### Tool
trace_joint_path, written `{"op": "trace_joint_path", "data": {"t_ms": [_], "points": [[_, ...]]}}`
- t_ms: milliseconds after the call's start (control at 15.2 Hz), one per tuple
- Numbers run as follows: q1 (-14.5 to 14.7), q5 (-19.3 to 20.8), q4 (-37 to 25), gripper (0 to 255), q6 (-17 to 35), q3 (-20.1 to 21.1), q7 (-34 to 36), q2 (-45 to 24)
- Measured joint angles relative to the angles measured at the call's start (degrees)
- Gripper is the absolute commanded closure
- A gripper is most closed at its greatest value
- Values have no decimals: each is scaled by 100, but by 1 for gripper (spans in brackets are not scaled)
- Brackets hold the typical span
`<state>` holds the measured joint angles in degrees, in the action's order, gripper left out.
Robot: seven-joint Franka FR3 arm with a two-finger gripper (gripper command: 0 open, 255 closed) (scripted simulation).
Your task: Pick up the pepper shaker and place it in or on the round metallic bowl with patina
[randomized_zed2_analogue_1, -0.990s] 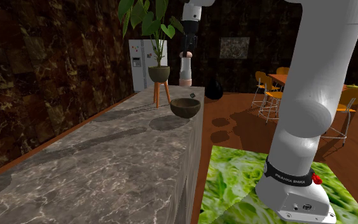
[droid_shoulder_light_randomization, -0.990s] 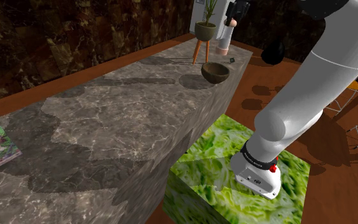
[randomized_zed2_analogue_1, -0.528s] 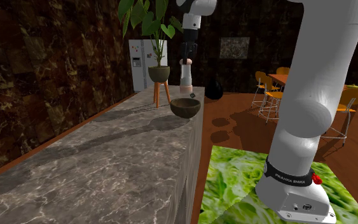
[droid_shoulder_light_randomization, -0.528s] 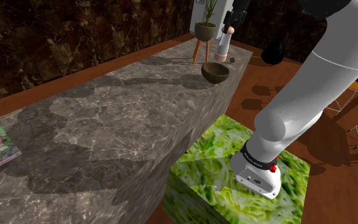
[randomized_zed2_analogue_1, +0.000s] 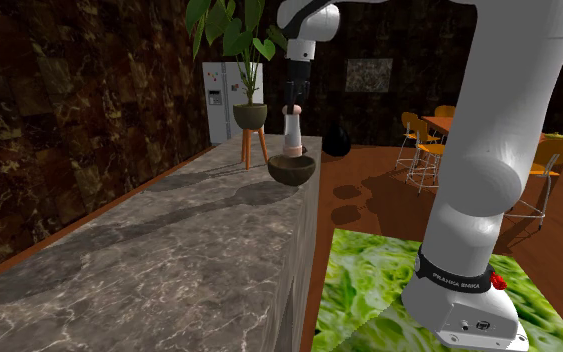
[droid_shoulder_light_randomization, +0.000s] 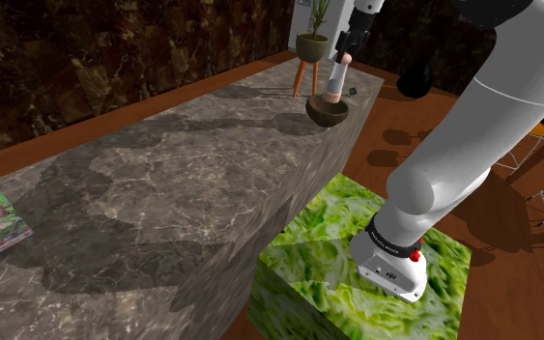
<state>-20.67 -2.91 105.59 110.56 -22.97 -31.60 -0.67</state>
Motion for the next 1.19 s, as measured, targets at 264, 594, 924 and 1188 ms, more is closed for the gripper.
{"op": "trace_joint_path", "data": {"t_ms": [264, 594, 924, 1188], "points": [[-6, -22, 235, 255, 265, -5, -32, -34], [-4, -26, 302, 255, 343, -3, -32, -44], [-4, -26, 304, 0, 346, -3, -32, -43], [-1, -11, 240, 0, 257, -1, -18, -13]]}}
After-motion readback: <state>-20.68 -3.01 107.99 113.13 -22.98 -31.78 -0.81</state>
